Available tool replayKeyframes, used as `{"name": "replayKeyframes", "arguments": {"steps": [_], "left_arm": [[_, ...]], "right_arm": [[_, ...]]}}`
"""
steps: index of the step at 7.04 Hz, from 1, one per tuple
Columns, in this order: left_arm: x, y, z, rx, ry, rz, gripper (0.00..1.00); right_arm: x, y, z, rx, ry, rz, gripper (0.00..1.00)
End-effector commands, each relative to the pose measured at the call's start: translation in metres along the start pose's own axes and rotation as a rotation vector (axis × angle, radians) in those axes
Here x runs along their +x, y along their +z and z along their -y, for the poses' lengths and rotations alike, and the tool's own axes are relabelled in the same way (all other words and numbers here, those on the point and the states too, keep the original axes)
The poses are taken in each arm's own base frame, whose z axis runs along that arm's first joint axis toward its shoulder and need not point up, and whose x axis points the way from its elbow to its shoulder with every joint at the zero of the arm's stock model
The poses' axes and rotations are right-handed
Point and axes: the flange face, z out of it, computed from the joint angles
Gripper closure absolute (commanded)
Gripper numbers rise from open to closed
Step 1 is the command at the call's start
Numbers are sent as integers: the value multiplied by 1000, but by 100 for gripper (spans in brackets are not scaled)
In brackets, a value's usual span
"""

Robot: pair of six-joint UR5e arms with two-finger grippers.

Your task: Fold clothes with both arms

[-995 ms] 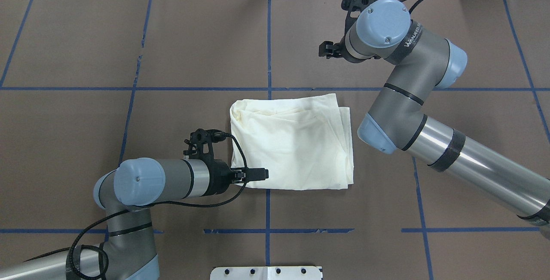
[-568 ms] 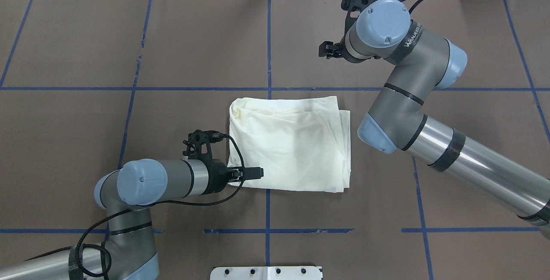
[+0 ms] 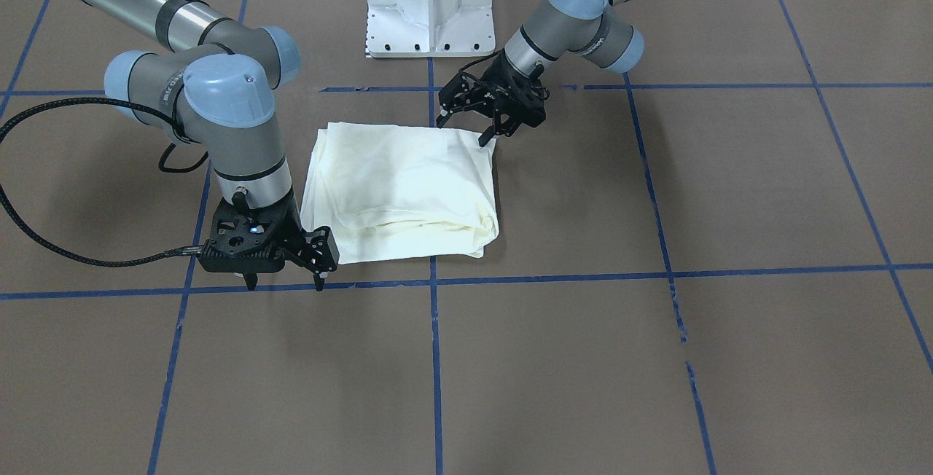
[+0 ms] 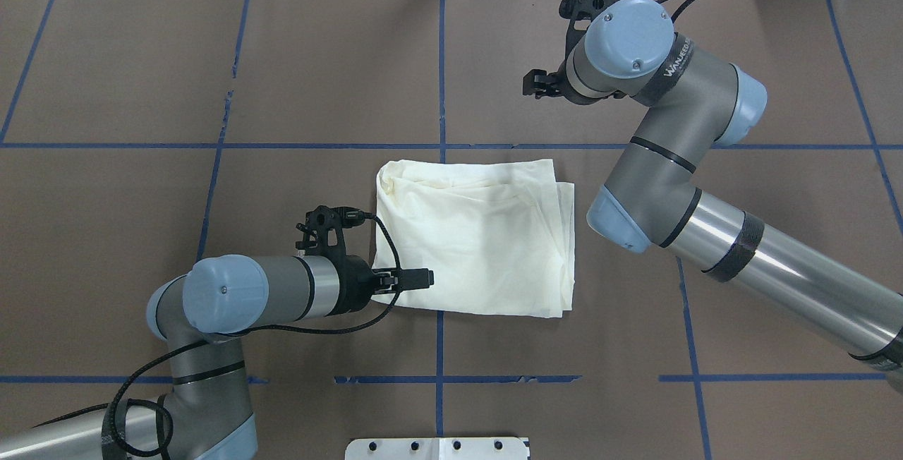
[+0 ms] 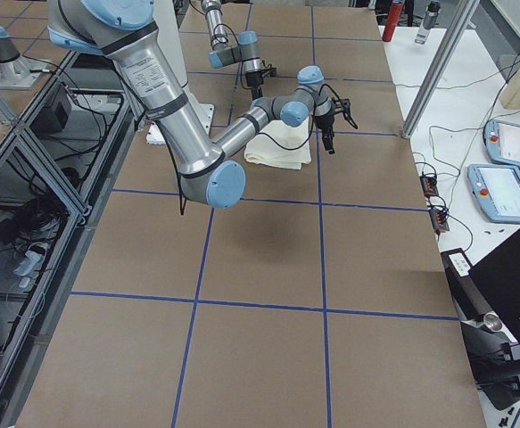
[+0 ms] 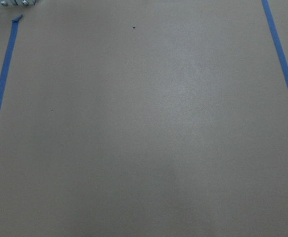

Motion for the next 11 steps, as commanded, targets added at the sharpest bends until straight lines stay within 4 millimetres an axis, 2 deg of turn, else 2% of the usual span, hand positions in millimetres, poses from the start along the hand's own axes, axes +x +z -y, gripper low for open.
{"name": "replayKeyframes", "arguments": {"steps": [1, 2, 3, 4, 5, 6, 7, 8, 9, 10, 11], "left_arm": [[40, -55, 27, -2, -15, 87, 0], [46, -80, 45, -8, -22, 164, 0], [54, -105, 57, 1, 59, 213, 0], [52, -131, 76, 20, 97, 271, 0], [49, -151, 90, 33, 139, 317, 0], [37, -169, 111, 29, 191, 373, 0], [12, -188, 129, 20, 247, 419, 0], [-14, -210, 145, 12, 301, 450, 0], [-40, -237, 161, -11, 351, 473, 0], [-77, -268, 177, -40, 413, 510, 0], [-120, -304, 192, -85, 462, 536, 0]], "right_arm": [[-1, -17, 2, -33, 2, 41, 0], [22, -17, 6, -67, 20, 41, 0], [53, -26, 17, -93, -10, 46, 0], [86, -47, 21, -124, -69, 25, 0], [127, -70, 26, -150, -124, -11, 0], [179, -89, 38, -184, -161, -5, 0], [250, -103, 52, -234, -182, 40, 0], [326, -118, 56, -261, -188, 72, 0], [403, -129, 51, -259, -274, 57, 0], [469, -135, 42, -264, -356, 36, 0], [517, -141, 32, -272, -359, 20, 0]]}}
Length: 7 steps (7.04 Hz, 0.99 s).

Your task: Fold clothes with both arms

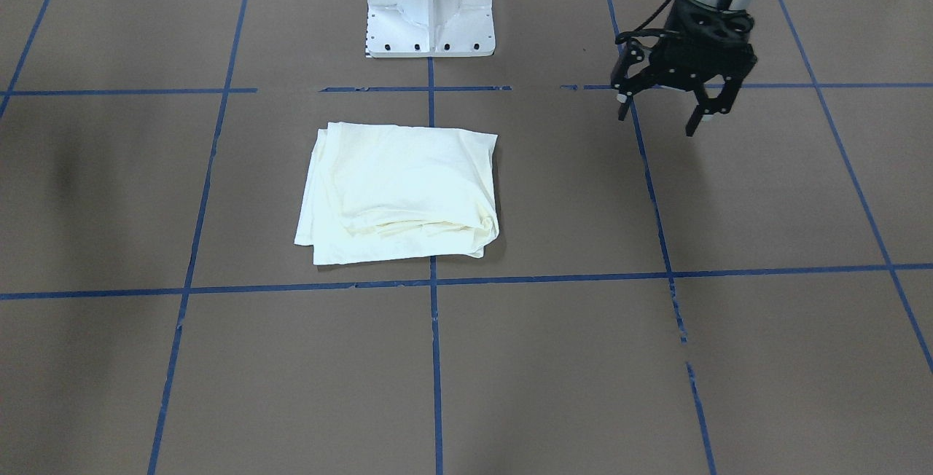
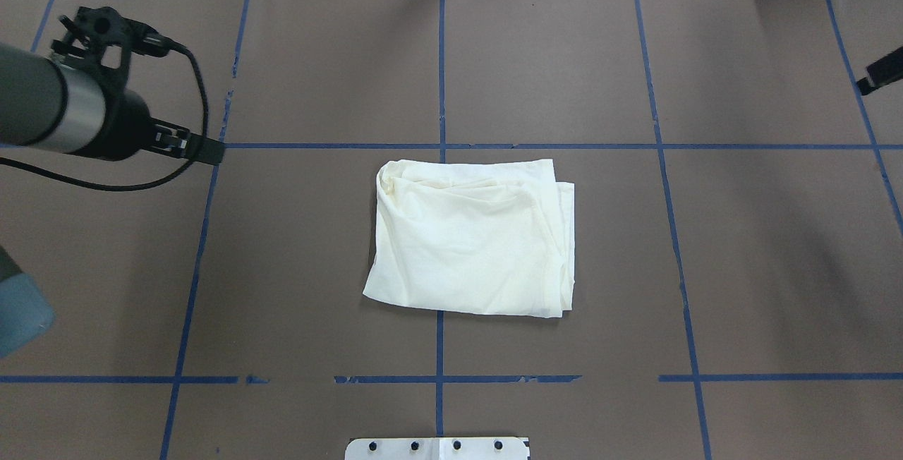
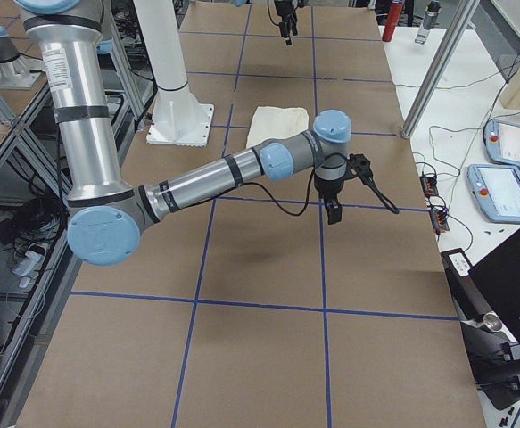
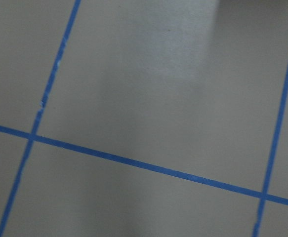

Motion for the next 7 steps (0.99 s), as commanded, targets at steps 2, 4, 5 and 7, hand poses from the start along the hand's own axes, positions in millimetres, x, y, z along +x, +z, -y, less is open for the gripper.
{"name": "replayKeyframes", "arguments": {"steps": [2, 4, 5, 7], "left_arm": [[-211, -55, -48, -102, 153, 45, 0], [-332, -17, -130, -269, -99, 83, 0], [-383, -36, -142, -229, -157, 111, 0], [-426, -35, -182, -267, -72, 51, 0]], "right_arm": [[112, 35, -133, -123, 35, -28, 0], [125, 37, -159, -145, 153, 79, 0], [130, 35, -168, -134, 163, 84, 0], [140, 37, -177, -137, 181, 83, 0]]}}
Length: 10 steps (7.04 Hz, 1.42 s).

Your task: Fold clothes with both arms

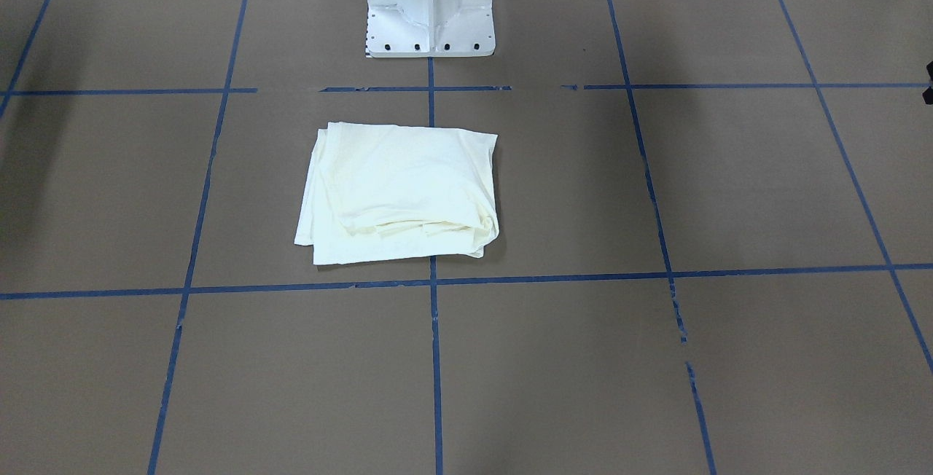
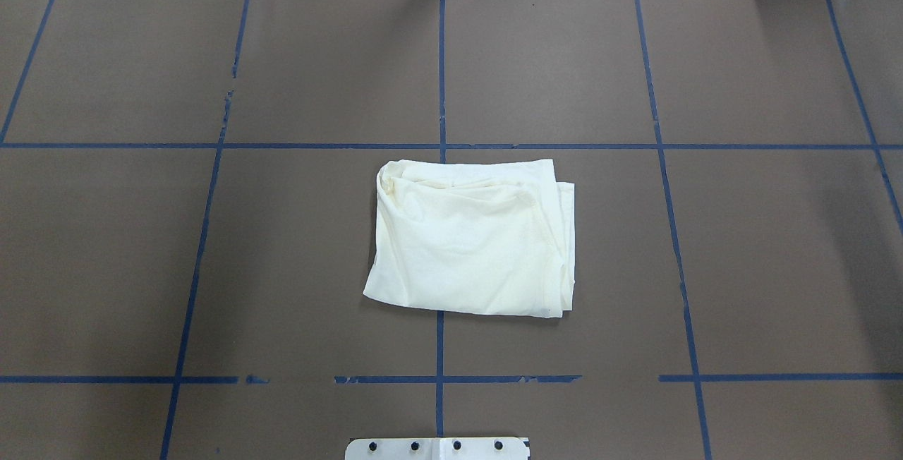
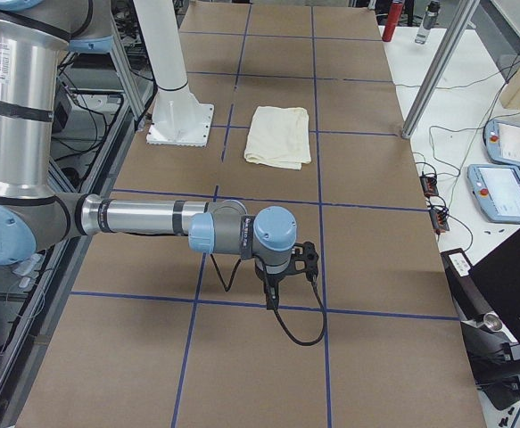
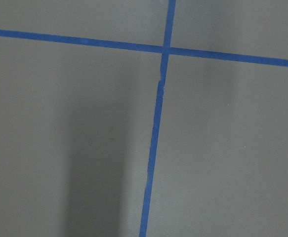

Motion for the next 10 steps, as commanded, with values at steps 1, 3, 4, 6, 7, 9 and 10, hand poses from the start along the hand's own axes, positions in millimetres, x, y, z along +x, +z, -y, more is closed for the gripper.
{"name": "replayKeyframes", "arguments": {"steps": [1, 3, 4, 6, 7, 9, 10], "left_arm": [[-30, 8, -23, -16, 27, -26, 0], [-25, 5, -8, 0, 61, -7, 0], [-29, 6, -7, -2, 54, -5, 0], [-39, 22, -30, -58, 5, -27, 0], [-47, 35, -44, -89, -44, -74, 0], [-53, 48, -52, -104, -94, -129, 0], [-50, 42, -50, -90, -82, -124, 0]], "right_arm": [[9, 4, -7, -5, 4, -8, 0], [5, 0, -2, 4, -5, -7, 0], [3, 0, -2, 5, -2, 2, 0], [4, 0, -2, 4, 5, 2, 0], [6, 2, -5, -1, 10, -5, 0], [8, 3, -6, -5, 17, -11, 0], [9, 4, -7, -7, 20, -12, 0]]}}
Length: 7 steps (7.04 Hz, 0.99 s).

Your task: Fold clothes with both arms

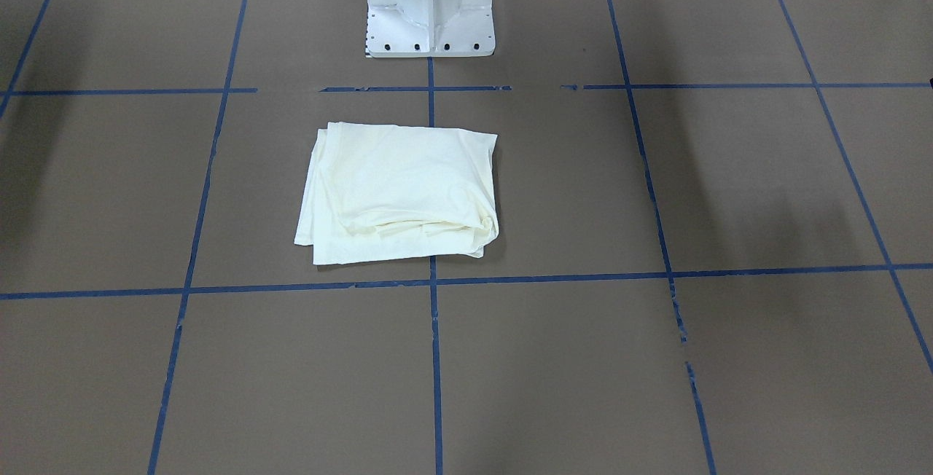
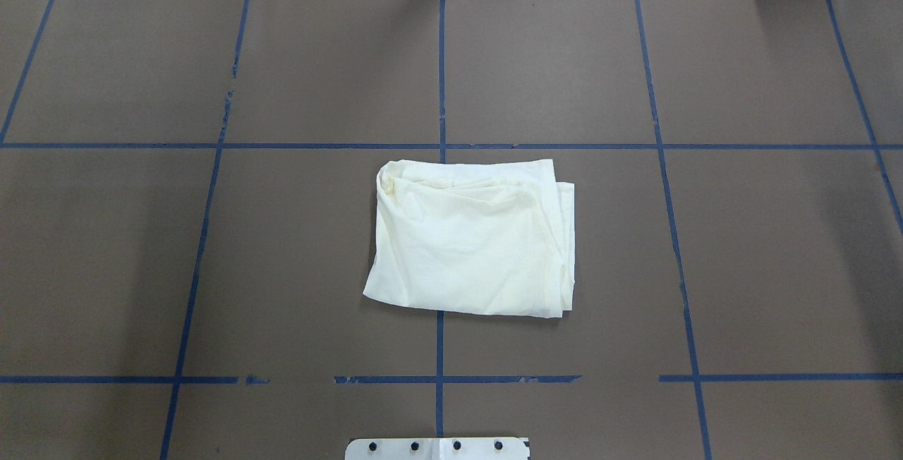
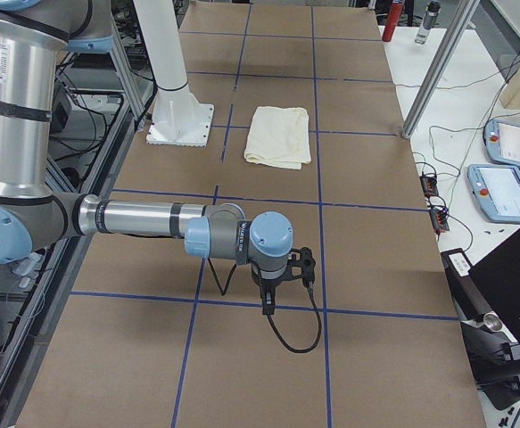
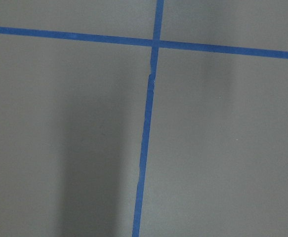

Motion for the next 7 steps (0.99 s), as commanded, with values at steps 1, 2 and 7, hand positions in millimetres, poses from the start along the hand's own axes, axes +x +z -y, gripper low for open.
{"name": "replayKeyframes", "arguments": {"steps": [1, 2, 7], "left_arm": [[6, -9, 2, 22, 9, -4, 0], [8, -12, 8, 33, 18, -4, 0], [15, -23, 5, 52, 29, 18, 0]], "right_arm": [[0, -1, 3, 0, 2, -11, 0], [-1, -4, 4, 3, 15, -16, 0], [2, -6, 6, 10, 58, -70, 0]]}}
